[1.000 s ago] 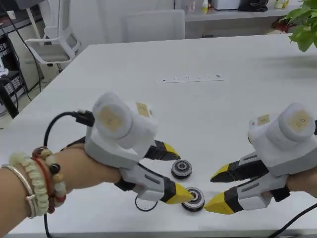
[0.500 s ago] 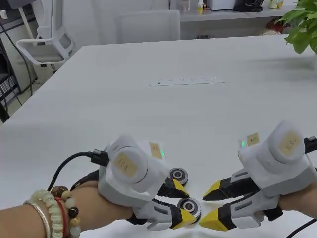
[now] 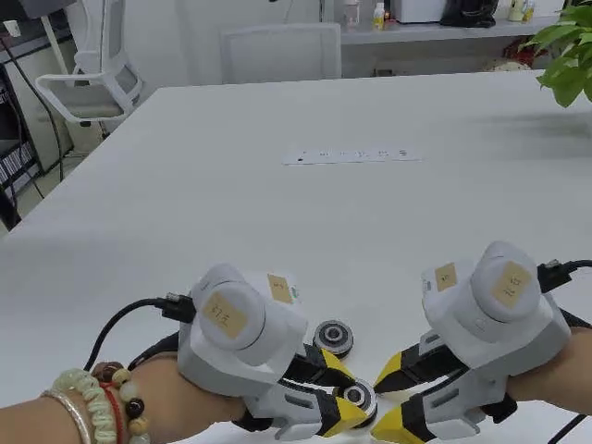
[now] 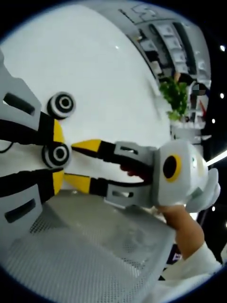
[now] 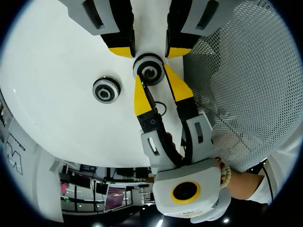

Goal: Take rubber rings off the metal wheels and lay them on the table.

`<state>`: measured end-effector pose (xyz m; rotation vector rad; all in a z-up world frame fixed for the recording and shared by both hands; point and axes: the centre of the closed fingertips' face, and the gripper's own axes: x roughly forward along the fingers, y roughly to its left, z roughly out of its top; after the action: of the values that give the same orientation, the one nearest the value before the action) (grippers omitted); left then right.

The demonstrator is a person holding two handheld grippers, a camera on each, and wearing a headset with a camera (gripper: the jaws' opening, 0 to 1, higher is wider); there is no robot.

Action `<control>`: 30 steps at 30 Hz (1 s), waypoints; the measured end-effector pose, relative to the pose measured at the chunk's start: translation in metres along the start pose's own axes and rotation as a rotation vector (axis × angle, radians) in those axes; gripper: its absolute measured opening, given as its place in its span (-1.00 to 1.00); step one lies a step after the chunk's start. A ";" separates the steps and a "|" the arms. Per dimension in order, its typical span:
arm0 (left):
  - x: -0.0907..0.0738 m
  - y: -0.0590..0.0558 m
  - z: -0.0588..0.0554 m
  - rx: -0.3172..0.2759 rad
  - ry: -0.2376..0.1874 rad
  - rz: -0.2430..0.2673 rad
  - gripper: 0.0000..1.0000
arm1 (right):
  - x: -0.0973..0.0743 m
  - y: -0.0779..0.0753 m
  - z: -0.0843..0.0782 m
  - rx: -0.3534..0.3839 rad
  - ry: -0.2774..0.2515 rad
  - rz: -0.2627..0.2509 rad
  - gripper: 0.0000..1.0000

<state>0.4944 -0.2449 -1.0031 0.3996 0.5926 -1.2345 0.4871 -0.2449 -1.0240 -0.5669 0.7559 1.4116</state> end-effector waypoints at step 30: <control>-0.002 0.007 -0.001 0.034 -0.020 0.022 -0.72 | 0.004 -0.004 -0.001 0.033 0.079 -0.067 -0.75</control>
<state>0.5004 -0.2406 -1.0028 0.4207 0.5490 -1.2278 0.4908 -0.2435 -1.0285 -0.6197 0.8149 1.3193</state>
